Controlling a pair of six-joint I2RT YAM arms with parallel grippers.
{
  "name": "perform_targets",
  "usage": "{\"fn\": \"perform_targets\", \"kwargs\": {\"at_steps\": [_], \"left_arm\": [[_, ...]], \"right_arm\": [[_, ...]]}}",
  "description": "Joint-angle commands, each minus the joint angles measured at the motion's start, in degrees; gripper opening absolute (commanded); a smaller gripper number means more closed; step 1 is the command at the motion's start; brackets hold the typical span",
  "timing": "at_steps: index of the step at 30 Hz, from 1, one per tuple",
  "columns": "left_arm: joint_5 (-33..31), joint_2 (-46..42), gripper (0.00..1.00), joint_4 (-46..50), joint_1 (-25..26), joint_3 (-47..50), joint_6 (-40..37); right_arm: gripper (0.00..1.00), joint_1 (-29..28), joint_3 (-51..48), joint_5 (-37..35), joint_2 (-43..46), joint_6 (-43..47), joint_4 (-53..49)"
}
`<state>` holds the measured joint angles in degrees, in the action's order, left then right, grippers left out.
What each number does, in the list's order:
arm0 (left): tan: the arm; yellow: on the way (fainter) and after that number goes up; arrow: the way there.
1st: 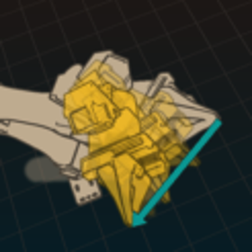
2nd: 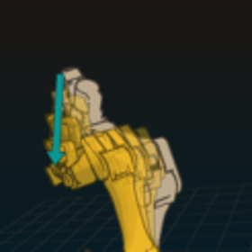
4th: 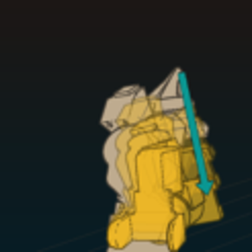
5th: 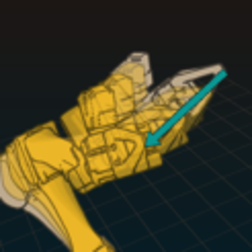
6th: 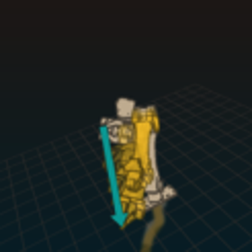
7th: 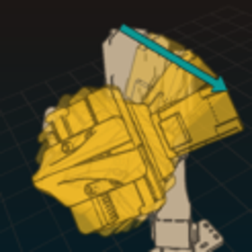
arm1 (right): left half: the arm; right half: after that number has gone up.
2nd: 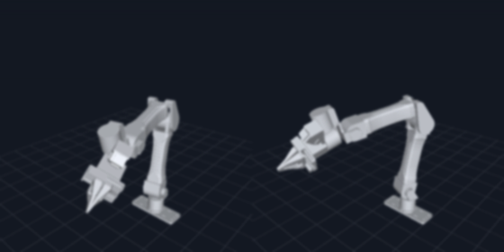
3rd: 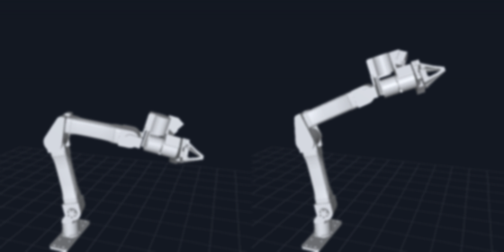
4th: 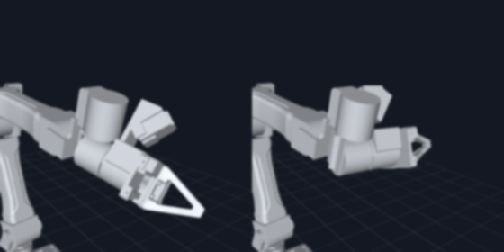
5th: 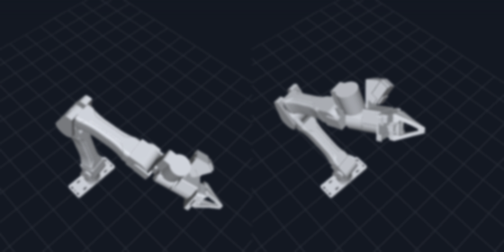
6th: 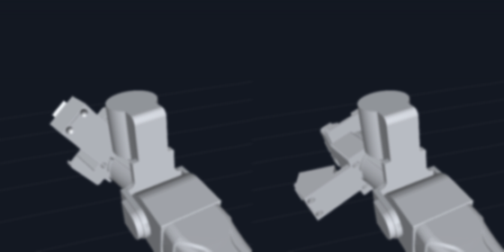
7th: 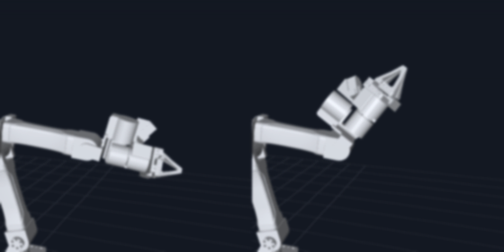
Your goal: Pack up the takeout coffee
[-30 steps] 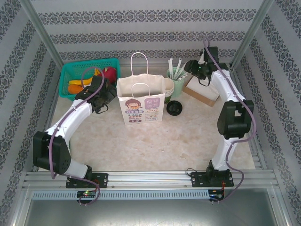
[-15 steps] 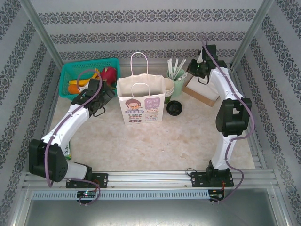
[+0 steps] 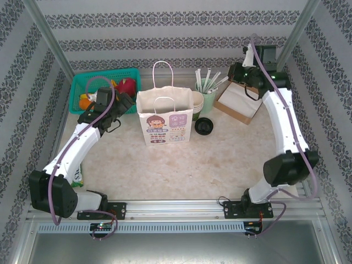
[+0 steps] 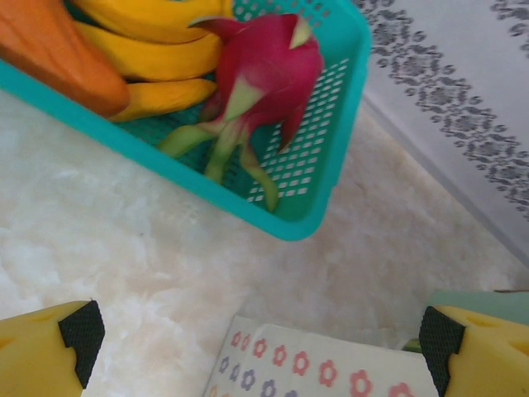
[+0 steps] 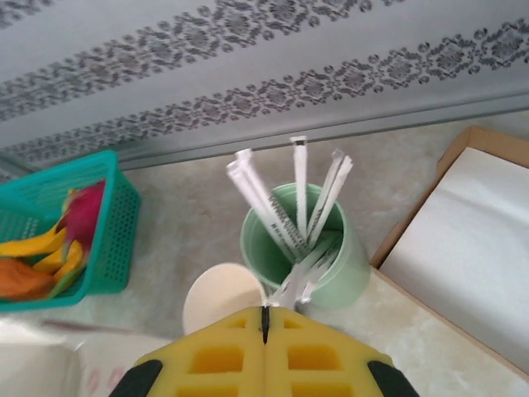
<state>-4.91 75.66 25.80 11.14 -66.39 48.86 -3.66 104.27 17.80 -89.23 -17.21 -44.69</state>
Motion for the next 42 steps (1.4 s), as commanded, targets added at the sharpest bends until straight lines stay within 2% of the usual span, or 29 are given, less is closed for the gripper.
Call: {"fn": "perform_targets", "kwargs": {"at_steps": [1,6,12,17,22,29,35,39,42], "left_arm": [[0.84,0.51,1.0,-1.77,-0.53,-1.88,-3.14],[-2.74,1.72,1.0,4.31,-0.63,-3.29,-1.85],[0.12,3.96,1.0,5.12,-0.61,-4.39,-2.09],[1.68,6.01,1.0,6.32,-0.67,-6.67,-3.71],[4.02,7.4,1.0,6.29,-0.59,-7.75,-4.39],[3.13,6.8,1.0,6.6,-0.59,-7.18,-3.77],[3.76,6.77,1.0,6.37,-0.64,-6.76,-3.02],[4.07,6.71,1.0,6.1,-0.59,-6.39,-2.8],[4.27,6.83,1.0,6.1,-0.66,-6.21,-2.59]], "right_arm": [[0.0,-0.74,3.78,6.4,3.58,2.42,-4.95],[0.0,-1.78,7.74,12.48,8.46,1.17,-6.23],[0.0,-3.59,8.55,18.4,11.84,-1.31,-3.91],[0.0,-6.74,7.93,24.55,9.41,-1.66,-2.36],[0.0,-11.07,9.57,21.91,3.05,0.37,-2.76],[0.0,-18.66,13.59,17.66,-8.04,7.59,-0.04],[0.0,-24.46,14.53,9.78,-15.58,12.76,3.3],[0.0,-26.26,12.95,10.27,-18.97,13.18,8.46],[0.0,-26.99,13.98,11.08,-21.82,14.58,7.72]]}}
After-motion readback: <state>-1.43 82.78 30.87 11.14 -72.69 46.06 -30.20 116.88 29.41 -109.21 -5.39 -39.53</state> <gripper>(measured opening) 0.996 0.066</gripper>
